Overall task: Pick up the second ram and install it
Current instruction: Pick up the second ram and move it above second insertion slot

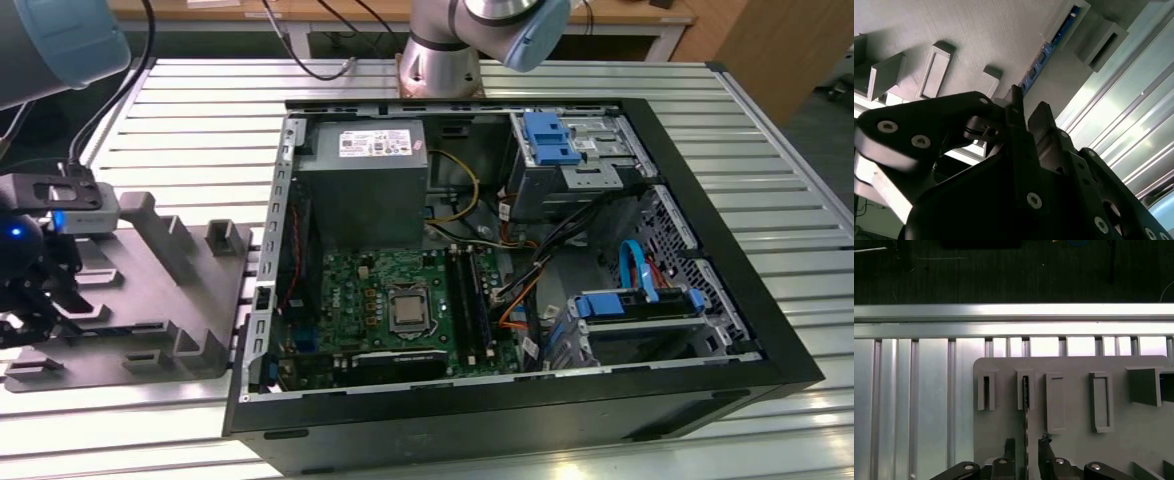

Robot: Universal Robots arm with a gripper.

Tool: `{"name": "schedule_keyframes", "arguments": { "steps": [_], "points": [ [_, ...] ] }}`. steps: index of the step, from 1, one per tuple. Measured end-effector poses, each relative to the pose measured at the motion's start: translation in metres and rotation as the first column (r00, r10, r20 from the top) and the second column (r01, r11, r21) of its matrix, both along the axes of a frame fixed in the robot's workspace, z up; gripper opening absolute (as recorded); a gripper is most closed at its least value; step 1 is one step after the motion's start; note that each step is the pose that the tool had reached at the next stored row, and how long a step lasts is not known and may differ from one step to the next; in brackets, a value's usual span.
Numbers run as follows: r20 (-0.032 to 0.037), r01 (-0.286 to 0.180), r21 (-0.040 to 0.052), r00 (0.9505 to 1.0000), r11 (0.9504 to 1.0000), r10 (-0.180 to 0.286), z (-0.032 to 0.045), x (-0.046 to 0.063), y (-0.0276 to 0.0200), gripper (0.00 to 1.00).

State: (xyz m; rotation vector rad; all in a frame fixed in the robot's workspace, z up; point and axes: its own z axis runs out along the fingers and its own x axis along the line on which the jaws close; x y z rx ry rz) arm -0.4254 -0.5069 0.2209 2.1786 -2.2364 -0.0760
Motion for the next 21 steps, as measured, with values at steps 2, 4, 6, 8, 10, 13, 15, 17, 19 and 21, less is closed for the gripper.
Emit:
{"name": "schedule_keyframes", "arguments": {
  "steps": [2, 4, 6, 8, 10, 13, 15, 17, 19, 21],
  "points": [
    [0.0001, 0.0, 0.0001, 1.0, 1.0, 0.0, 0.0, 0.0, 0.0, 0.35],
    [0.0002, 0.0, 0.0001, 1.0, 1.0, 0.0, 0.0, 0.0, -0.0001, 0.41],
    [0.0008, -0.001, 0.0003, 1.0, 1.0, 0.001, -0.0013, 0.0, -0.0001, 0.41],
    [0.0032, -0.007, 0.0007, 1.0, 1.0, 0.007, -0.0027, 0.0, -0.0002, 0.41],
    [0.006, -0.018, 0.0015, 0.9998, 0.9998, 0.018, -0.0043, 0.0, -0.0002, 0.41],
    [0.009, -0.04, 0.0019, 0.9992, 0.9992, 0.04, -0.0069, 0.0, -0.0002, 0.41],
    [0.0093, -0.053, 0.0017, 0.9986, 0.9986, 0.053, -0.0086, 0.0, -0.0002, 0.41],
    [0.0095, -0.067, 0.0017, 0.9977, 0.9978, 0.067, -0.0107, 0.0, -0.0003, 0.41],
    [0.0095, -0.08, 0.0017, 0.9968, 0.9968, 0.08, -0.013, 0.0, -0.0003, 0.41],
    [0.0095, -0.092, 0.0017, 0.9957, 0.9957, 0.092, -0.0151, 0.0, -0.0003, 0.41]
  ]
}}
